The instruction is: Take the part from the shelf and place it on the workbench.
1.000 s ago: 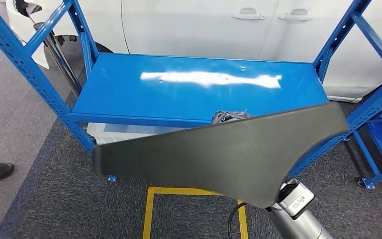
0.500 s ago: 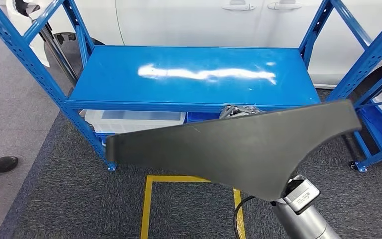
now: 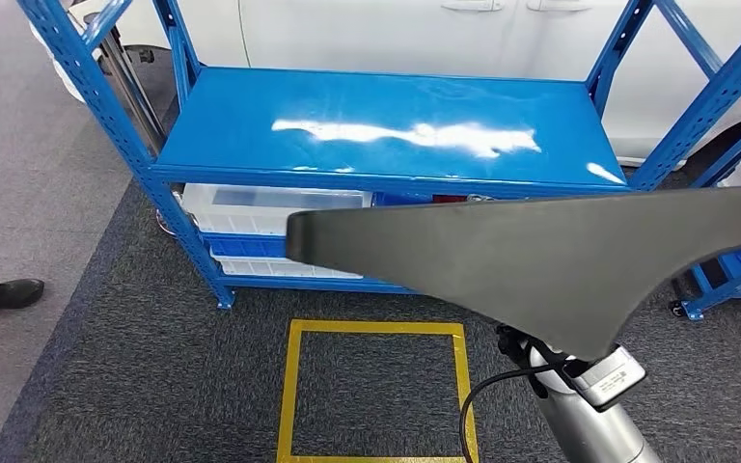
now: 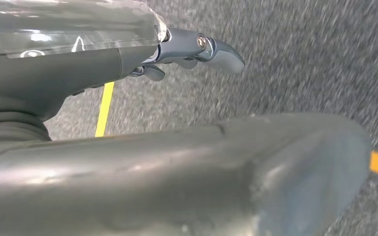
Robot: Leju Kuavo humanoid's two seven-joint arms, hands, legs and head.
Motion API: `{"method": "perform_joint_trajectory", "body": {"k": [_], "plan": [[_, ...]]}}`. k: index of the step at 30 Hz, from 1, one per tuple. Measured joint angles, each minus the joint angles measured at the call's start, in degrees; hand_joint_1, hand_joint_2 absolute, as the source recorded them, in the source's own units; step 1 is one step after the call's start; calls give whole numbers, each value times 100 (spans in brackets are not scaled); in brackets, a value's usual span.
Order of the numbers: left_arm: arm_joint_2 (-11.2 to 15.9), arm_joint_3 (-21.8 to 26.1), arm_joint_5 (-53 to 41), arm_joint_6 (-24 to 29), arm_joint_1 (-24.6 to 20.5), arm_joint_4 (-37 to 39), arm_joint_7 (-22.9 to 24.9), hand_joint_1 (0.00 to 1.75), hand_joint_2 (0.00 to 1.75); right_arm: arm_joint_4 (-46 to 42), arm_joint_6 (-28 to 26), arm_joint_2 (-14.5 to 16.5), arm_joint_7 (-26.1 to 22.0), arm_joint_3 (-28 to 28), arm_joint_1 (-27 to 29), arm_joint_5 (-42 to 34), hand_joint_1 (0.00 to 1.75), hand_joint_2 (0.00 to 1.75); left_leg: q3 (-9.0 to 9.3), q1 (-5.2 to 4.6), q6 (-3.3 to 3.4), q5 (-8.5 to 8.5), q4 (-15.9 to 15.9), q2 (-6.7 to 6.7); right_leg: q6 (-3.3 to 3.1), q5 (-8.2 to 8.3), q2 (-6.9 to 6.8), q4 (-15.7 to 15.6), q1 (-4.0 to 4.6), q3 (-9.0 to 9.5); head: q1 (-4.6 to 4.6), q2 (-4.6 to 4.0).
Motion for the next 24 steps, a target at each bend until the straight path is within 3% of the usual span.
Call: {"method": "perform_joint_trajectory", "body": {"k": [1,2,4,6,7,10,11,13,15,16,17,18,19,20,22,23,24], "plan": [[11,2,6,-14,8,0,-50,0,0,-2,26,2,-19,-45,49,-30,175,175,-72,-4,-3,32,32,3,8,-31,0,211,-9,-1,0,0],[19,4,10,-35,14,0,-105,0,0,-3,58,2,-36,-89,96,-62,175,175,-148,-6,-10,60,72,5,12,51,0,216,-19,92,0,0],[27,5,15,-83,22,0,-202,0,0,-6,133,2,-57,-165,161,-119,175,175,-291,-4,-40,106,161,7,5,324,-5,-341,-34,536,0,0],[31,5,0,-133,24,0,-281,0,0,-23,203,2,-70,-232,198,-171,175,175,-407,-14,-93,156,236,10,-30,364,-10,-1054,-13,983,-1,0],[32,5,-11,-156,24,0,-311,0,0,-37,231,2,-73,-266,217,-192,175,175,-444,-16,-125,192,252,11,-56,330,-8,-1257,5,1088,-1,0],[32,4,-39,-203,26,0,-358,0,0,-68,289,1,-77,-337,281,-226,175,175,-501,-13,-220,256,266,6,-173,390,-10,-1367,22,1054,-1,0],[32,3,-51,-209,27,0,-364,0,0,-75,309,-2,-78,-348,297,-227,175,175,-539,-9,-246,141,344,-1,-227,448,-20,-1384,15,1013,-1,0],[32,3,-73,-214,28,0,-376,0,0,-88,364,-6,-80,-368,334,-228,175,175,-678,6,-284,-376,808,-12,-318,584,-37,-1408,13,890,-1,0],[32,3,-84,-215,21,0,-393,0,0,-98,432,-7,-84,-386,387,-228,175,175,-815,10,-306,-856,1522,-12,-346,716,-36,-1401,36,725,-2,0],[32,3,-86,-215,18,0,-404,0,0,-100,467,-7,-85,-399,415,-229,175,175,-823,10,-307,-905,1781,-12,-344,785,-37,-1396,47,636,-1,0],[32,3,-87,-216,17,0,-414,0,0,-100,497,-7,-86,-415,439,-233,175,175,-758,10,-301,-811,1881,-12,-341,854,-37,-1389,57,542,-2,0],[33,3,-91,-217,17,0,-423,0,0,-100,521,-7,-87,-435,458,-238,175,175,-597,9,-284,-634,1785,-13,-335,928,-35,-1381,66,445,-2,0],[35,3,-98,-219,13,-1,-436,0,0,-104,538,-7,-88,-457,471,-242,175,175,-344,6,-258,-469,1507,-20,-327,999,-30,-1374,73,351,-2,0],[43,3,-109,-219,5,-1,-454,0,0,-115,550,-7,-89,-479,486,-246,175,175,-7,-5,-223,-417,1084,-31,-311,1063,-21,-1364,82,275,-2,0],[60,2,-134,-211,-11,-2,-502,0,0,-164,559,-7,-90,-528,526,-249,175,175,561,-39,-165,-545,252,-49,-261,1175,-14,-1359,86,202,-1,0],[68,2,-142,-206,-15,-2,-518,0,0,-190,560,-7,-90,-550,547,-252,175,175,697,-60,-143,-616,23,-51,-228,1231,-16,-1369,77,197,-1,0],[72,2,-149,-203,-12,-2,-528,0,0,-211,564,-7,-91,-569,566,-256,175,175,713,-72,-122,-606,-70,-47,-194,1294,-20,-1389,64,195,-1,0]]}}
